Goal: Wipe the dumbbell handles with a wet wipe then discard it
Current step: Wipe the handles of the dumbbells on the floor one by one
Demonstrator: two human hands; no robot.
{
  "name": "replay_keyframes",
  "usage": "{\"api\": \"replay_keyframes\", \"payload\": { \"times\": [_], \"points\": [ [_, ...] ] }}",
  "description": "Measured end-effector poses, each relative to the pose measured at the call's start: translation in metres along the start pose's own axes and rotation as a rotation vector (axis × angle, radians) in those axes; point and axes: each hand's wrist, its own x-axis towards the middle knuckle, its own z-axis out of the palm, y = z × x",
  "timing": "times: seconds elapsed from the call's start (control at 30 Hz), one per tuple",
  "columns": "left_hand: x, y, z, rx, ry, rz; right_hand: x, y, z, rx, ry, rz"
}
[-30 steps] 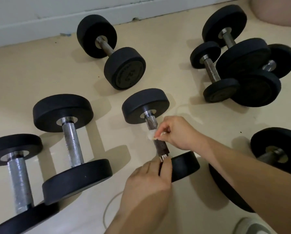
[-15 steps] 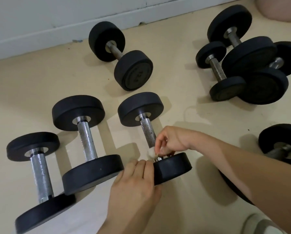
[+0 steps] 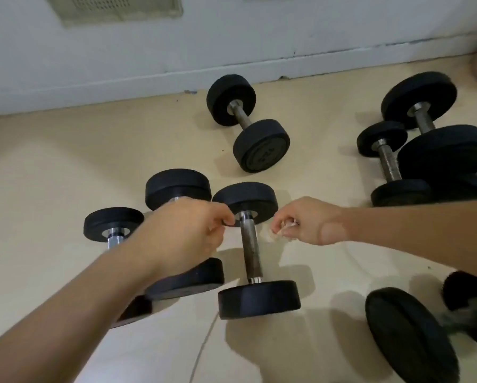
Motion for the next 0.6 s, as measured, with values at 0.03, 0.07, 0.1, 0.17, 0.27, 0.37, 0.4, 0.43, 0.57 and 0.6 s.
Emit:
{"api": "replay_keyframes", "payload": {
  "times": [0.03,0.07,0.1,0.17,0.27,0.37,0.4,0.43,0.57,0.6],
  "points": [
    [-0.004,-0.003,-0.014,0.007,0.042,-0.017,0.003,0.001,0.003,0.016,0.066,-0.015],
    [-0.009,-0.007,-0.026,0.034,0.070,-0.029,0.008,0.002,0.013,0.073,0.147,-0.034],
    [-0.015,-0.011,-0.033,0.083,0.080,-0.051,0.015,0.003,0.025,0.136,0.218,-0.049],
    [-0.026,-0.020,-0.036,0.248,0.038,-0.096,0.036,0.000,0.050,0.213,0.306,-0.064],
    [-0.036,-0.011,0.000,0.341,-0.181,-0.105,0.050,-0.013,0.084,0.293,0.386,-0.063],
    [-0.044,0.021,0.073,0.248,-0.347,-0.157,0.036,-0.016,0.112,0.390,0.397,-0.087],
    [-0.048,0.028,0.096,0.280,-0.328,-0.188,0.033,-0.014,0.116,0.432,0.340,-0.096],
    [-0.051,0.030,0.114,0.323,-0.251,-0.210,0.033,-0.012,0.115,0.475,0.269,-0.100],
    [-0.055,0.020,0.148,0.325,0.007,-0.168,0.066,-0.006,0.092,0.559,0.382,-0.075],
    [-0.054,0.019,0.153,0.296,0.054,-0.145,0.072,-0.007,0.089,0.547,0.442,-0.057]
  ]
}}
